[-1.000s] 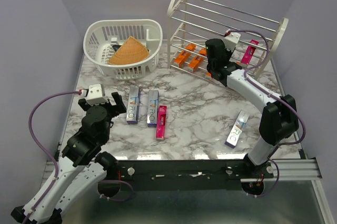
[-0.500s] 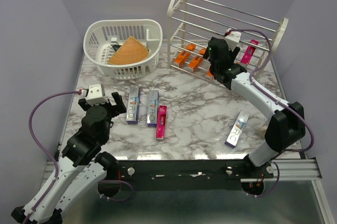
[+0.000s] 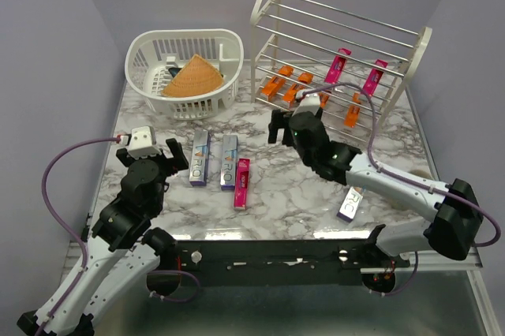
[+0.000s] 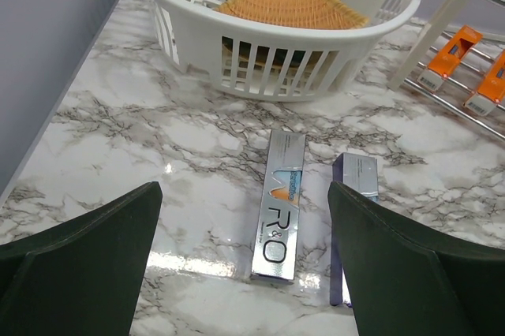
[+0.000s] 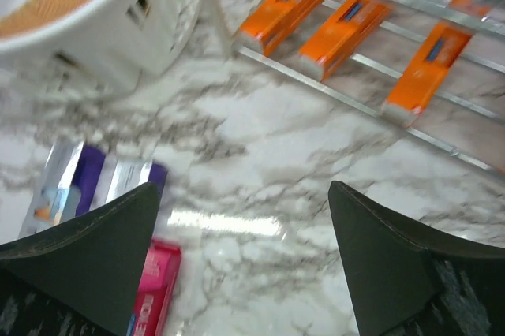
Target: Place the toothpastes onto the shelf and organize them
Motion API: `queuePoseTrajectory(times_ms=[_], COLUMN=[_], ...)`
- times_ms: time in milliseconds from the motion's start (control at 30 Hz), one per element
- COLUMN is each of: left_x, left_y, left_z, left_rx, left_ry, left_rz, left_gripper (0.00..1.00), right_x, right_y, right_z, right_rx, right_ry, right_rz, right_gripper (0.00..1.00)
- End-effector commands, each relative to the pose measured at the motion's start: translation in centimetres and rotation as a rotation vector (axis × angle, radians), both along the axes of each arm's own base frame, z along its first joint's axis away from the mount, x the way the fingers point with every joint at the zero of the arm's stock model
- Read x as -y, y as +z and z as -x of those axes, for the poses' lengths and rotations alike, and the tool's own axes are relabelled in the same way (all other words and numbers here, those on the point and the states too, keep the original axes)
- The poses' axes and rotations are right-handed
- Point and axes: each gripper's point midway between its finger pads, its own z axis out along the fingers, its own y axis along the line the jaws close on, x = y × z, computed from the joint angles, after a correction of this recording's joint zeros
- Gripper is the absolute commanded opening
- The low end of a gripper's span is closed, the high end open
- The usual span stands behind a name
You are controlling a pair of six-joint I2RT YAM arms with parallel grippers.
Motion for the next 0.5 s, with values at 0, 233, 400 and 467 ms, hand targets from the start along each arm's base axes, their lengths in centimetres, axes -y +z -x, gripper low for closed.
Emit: queuePoseTrajectory(times_ms=[0, 233, 400, 467], left_x=[-0.2, -0.5, -0.5, -0.5], left_y=[0.5, 0.7, 0.5, 0.5], left_z=[0.1, 0.2, 0.2, 0.3], left_rx=[0.024, 0.031, 0.023, 0.026], left_ry=[0.003, 0.014, 0.017, 0.016], left_rz=[0.014, 0.019, 0.013, 0.015], left_gripper=[0.99, 0.99, 0.99, 0.99], right_x=[-5.7, -11.6, -14.3, -15.1], right_y=[-3.8, -10.8, -14.5, -16.0], right_z=[5.8, 14.1, 18.1, 18.6], right_rx=[-0.059, -0.197, -0.272, -0.306], right_ry=[0.205, 0.332, 0.378, 0.37], right_rz=[-0.032, -0.018, 0.035, 0.071], right_gripper=[0.99, 1.0, 1.0, 1.0])
